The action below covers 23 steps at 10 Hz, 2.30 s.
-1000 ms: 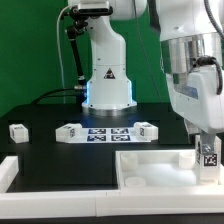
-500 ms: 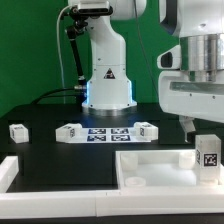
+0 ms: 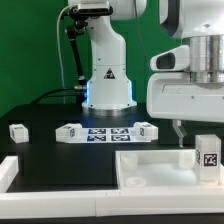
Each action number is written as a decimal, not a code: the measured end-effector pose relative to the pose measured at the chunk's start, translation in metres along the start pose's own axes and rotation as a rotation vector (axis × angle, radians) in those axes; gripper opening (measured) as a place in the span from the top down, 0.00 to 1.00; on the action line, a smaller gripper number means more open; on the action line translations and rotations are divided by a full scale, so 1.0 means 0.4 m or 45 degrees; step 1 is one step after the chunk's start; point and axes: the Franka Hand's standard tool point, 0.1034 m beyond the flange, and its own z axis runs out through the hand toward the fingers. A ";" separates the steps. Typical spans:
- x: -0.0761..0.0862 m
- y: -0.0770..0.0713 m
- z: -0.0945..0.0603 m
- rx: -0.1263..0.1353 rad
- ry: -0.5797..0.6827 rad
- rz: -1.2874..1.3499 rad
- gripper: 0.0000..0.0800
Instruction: Assemble square table
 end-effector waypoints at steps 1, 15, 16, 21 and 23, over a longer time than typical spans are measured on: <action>-0.001 -0.002 0.001 -0.007 0.004 -0.121 0.19; 0.008 -0.012 0.009 0.095 -0.132 1.475 0.64; 0.010 -0.009 0.009 0.113 -0.140 1.516 0.64; 0.005 -0.011 -0.015 0.146 -0.095 0.931 0.24; 0.003 -0.003 -0.011 0.147 -0.080 0.765 0.20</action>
Offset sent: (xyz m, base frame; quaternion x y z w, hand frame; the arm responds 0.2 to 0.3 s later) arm 0.0000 0.0000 0.0000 0.0000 0.0000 0.0000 1.0000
